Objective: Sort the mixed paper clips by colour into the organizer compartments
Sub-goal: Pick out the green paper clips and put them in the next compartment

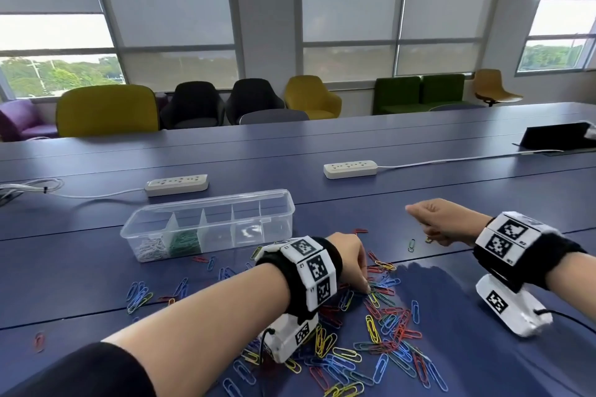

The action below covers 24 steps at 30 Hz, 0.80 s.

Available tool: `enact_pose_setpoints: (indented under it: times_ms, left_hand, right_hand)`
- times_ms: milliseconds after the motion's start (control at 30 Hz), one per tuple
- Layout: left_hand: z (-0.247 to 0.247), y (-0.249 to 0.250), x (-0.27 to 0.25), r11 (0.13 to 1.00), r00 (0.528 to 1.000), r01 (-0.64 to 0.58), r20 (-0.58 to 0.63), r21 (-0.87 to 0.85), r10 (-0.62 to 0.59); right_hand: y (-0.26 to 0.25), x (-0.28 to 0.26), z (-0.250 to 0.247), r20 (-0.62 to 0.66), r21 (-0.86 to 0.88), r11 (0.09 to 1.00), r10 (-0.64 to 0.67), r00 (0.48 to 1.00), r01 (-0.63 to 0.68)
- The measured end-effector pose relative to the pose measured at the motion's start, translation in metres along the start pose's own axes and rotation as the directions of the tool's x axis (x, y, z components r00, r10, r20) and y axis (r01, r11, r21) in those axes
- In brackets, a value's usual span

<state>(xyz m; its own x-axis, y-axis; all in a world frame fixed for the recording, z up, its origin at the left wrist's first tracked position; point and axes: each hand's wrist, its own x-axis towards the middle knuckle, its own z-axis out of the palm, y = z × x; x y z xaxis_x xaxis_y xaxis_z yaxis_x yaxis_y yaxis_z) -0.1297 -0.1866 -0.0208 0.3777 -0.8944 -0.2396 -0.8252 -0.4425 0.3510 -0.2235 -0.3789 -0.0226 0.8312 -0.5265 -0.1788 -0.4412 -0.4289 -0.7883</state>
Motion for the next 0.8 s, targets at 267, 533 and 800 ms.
enact_pose_setpoints:
  times_ms: [267, 533, 800]
  left_hand:
    - [0.004, -0.004, 0.001, 0.991, 0.999, -0.013, -0.042, 0.133, 0.019]
    - [-0.011, -0.022, -0.013, 0.994, 0.998, 0.039, -0.049, -0.105, -0.045]
    - [-0.02, -0.041, -0.027, 0.925, 0.998, 0.06, 0.004, -0.374, -0.063]
  right_hand:
    - [0.003, 0.002, -0.002, 0.049, -0.505, 0.863, -0.004, 0.999, 0.028]
    - [0.007, 0.009, -0.009, 0.171, -0.7, 0.699, -0.034, 0.985, 0.146]
    - [-0.01, 0.001, 0.01, 0.217, -0.718, 0.691, 0.106, 0.97, 0.085]
